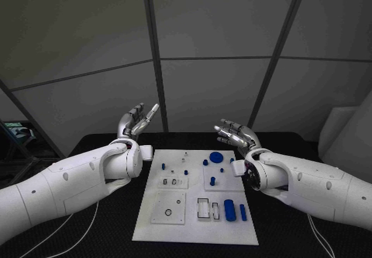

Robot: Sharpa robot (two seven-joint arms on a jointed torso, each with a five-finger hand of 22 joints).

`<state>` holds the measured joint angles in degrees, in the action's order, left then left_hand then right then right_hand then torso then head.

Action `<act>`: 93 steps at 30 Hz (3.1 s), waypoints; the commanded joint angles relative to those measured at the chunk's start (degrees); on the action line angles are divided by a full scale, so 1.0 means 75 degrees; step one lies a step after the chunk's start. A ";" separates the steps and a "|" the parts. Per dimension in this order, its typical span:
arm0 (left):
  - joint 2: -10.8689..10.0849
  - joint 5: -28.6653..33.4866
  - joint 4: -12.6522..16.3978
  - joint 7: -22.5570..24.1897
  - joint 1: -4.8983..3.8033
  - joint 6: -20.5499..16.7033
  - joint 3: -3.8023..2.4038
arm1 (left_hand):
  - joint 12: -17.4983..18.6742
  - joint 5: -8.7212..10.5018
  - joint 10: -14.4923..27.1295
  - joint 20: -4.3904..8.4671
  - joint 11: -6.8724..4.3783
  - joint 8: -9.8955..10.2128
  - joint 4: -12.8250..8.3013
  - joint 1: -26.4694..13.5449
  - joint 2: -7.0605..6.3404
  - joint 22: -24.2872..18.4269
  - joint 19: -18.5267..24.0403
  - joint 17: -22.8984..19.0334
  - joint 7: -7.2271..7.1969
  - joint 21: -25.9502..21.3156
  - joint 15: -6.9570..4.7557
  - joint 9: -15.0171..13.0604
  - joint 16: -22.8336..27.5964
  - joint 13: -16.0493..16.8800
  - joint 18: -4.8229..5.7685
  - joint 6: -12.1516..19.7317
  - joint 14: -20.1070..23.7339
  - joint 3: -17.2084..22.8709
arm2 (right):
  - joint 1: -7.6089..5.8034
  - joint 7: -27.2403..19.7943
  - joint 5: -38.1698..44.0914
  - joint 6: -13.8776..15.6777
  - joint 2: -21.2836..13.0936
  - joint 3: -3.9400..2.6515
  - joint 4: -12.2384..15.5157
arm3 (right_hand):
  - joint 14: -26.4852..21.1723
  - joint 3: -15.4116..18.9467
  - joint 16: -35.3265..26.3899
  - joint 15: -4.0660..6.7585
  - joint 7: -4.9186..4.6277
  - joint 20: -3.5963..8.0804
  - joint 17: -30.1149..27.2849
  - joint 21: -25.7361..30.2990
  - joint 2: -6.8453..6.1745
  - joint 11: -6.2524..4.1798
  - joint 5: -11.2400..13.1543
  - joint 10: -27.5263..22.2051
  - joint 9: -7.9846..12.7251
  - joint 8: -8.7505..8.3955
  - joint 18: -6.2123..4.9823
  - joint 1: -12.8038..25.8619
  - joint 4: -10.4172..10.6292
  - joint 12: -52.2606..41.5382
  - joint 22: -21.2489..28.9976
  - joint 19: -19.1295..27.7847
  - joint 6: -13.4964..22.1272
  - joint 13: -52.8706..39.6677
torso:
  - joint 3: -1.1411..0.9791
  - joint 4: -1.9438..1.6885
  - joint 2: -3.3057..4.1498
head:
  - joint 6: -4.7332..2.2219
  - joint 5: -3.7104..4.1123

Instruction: Assemble the parts on the task board

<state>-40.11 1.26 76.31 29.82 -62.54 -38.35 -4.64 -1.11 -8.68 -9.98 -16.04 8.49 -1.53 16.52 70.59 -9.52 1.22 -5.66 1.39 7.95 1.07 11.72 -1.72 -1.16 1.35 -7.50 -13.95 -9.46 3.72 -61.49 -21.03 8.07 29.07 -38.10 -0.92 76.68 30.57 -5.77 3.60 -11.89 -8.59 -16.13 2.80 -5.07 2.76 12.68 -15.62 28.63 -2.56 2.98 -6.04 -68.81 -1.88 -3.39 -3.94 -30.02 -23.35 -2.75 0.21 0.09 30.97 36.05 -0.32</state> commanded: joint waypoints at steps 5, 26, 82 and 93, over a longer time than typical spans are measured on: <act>0.0015 0.0007 -0.0013 0.0243 -0.0017 0.0379 -0.0012 | -0.0332 0.0025 -0.1553 -0.0105 0.0631 -0.0204 0.0049 0.0463 0.0347 0.0285 -0.1110 0.0253 0.0775 0.0519 0.0273 -0.0114 -0.0559 0.0176 0.0037 -0.0970 -0.2080 0.0251 | -0.0053 0.0760 0.0933 -0.1503 0.0167 -0.0033 -0.0337 | 0.3666 -0.0549 0.0552 0.0465 -0.0513 0.0132 0.0130 -0.1045 -0.0124 -0.0383 0.0031 0.3881 -0.0222 0.0575 -0.0613 -0.1200 -0.0862 -0.0508 -0.0375 -0.2357 -0.3847 -0.0108 | 0.0000 0.0000 0.0000 | 0.0001 0.0001; -0.1229 -0.0368 0.1461 -0.0195 -0.0001 0.1613 -0.0007 | -0.1008 0.0091 -0.6219 0.0254 0.0213 -0.0800 -0.0873 0.1139 0.0966 0.1075 -0.5695 0.0730 0.0652 0.2597 -0.0542 -0.0281 -0.1403 0.0331 -0.0412 -0.5238 -0.6605 0.0207 | -0.0923 0.2188 0.8880 -0.1600 -0.0055 -0.0040 -0.0624 | 0.6106 -0.1445 0.0893 0.1232 -0.0161 0.0959 0.0565 -0.2719 -0.0790 -0.0864 0.0045 0.5431 -0.0183 0.0278 -0.0591 -0.0896 -0.1089 -0.0036 -0.1176 -0.3812 -0.4923 -0.0135 | 0.0031 -0.0069 0.0664 | 0.0000 0.0197; -0.1708 -0.0514 0.2631 -0.0418 0.0047 0.1735 -0.0008 | -0.0798 0.0091 -0.6307 0.0351 0.0202 -0.0630 -0.1039 0.1112 0.1002 0.1143 -0.6133 0.0829 0.0653 0.2836 -0.0584 -0.0269 -0.1255 0.0325 -0.0399 -0.5310 -0.6755 0.0140 | -0.1055 0.3645 1.1462 -0.2687 0.0272 -0.0041 -0.0419 | 0.7362 -0.2378 0.7425 0.1660 0.0077 0.1432 0.6146 -0.8627 -0.1209 -0.1132 0.0456 0.5600 -0.0204 0.0189 -0.0096 -0.1016 -0.0033 -0.0069 -0.6732 -0.5374 -0.5309 -0.0202 | 0.0070 -0.0308 0.1510 | -0.0089 0.0496; -0.1719 -0.0514 0.2620 -0.0444 0.0046 0.1750 -0.0008 | -0.0798 0.0091 -0.6307 0.0351 0.0202 -0.0630 -0.1039 0.1112 0.1002 0.1143 -0.6133 0.0829 0.0653 0.2836 -0.0584 -0.0269 -0.1255 0.0325 -0.0399 -0.5310 -0.6755 0.0140 | -0.1054 0.3682 1.1462 -0.2456 0.0338 -0.0041 -0.0479 | 0.7321 -0.2555 0.7764 0.1681 0.0091 0.1431 0.6433 -0.8861 -0.1224 -0.1162 0.0478 0.5733 -0.0214 0.0203 -0.0059 -0.1073 0.0003 -0.0067 -0.7029 -0.5435 -0.5438 -0.0221 | 0.0068 -0.0300 0.1523 | -0.0082 0.0482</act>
<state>-52.97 -2.11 95.92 26.43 -62.12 -26.01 -4.64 -7.43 -8.17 -57.05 -13.32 9.76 -6.47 9.08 78.88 -2.40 9.74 -51.29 7.55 12.59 22.09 7.27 -3.80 -10.87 3.85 -7.56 -53.55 -59.79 4.82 -69.44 6.29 93.60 9.45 -35.53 -1.31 72.97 83.83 -24.74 61.72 0.32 -7.90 -5.46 51.01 -71.43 -6.18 3.89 -12.26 71.15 -4.06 4.15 -7.55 -76.75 -1.86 -3.90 -56.60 -70.41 -63.64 -4.32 0.71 -2.19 42.38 35.47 3.31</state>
